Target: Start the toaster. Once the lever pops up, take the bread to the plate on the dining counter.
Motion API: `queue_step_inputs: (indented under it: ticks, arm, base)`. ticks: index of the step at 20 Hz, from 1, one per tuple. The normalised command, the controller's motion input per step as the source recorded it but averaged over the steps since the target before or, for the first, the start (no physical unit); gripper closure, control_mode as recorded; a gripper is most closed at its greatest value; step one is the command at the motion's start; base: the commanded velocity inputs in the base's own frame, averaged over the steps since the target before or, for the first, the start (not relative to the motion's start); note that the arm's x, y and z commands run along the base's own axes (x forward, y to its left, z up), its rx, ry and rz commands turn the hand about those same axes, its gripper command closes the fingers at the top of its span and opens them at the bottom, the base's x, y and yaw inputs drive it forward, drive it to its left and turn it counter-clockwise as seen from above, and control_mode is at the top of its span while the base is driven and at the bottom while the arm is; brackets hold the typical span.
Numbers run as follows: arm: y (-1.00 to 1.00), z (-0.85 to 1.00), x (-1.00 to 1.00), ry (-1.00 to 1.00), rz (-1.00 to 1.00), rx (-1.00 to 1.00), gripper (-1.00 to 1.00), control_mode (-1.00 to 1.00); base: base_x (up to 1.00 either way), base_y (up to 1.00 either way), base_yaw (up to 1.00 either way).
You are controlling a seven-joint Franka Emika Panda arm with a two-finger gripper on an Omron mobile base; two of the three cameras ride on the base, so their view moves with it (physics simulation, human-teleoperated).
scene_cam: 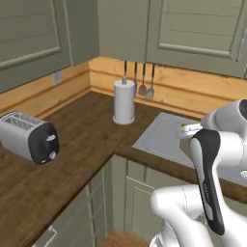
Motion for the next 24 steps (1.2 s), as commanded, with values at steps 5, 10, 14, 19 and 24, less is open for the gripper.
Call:
queue_step_inputs:
  ticks: [5, 10, 14, 19, 24]
  arm:
    - [0.0, 0.0, 0.0, 0.0, 0.0, 0.0, 1.0, 1.0]
    - [0.0, 0.0, 0.0, 0.0, 0.0, 0.0, 1.0, 1.0]
    - [0.0, 0.0, 0.0, 0.0, 0.0, 0.0, 1.0, 1.0]
    - [0.0, 0.0, 0.0, 0.0, 0.0, 0.0, 1.0, 1.0]
    - [0.0, 0.0, 0.0, 0.0, 0.0, 0.0, 1.0, 1.0]
  base:
    - [-0.6, -0.22, -0.67]
    - [-0.53, -0.26, -0.66]
    - [-0.44, -0.28, -0.66]
    - [-0.33, -0.37, -0.65]
    - [-0.21, -0.42, -0.62]
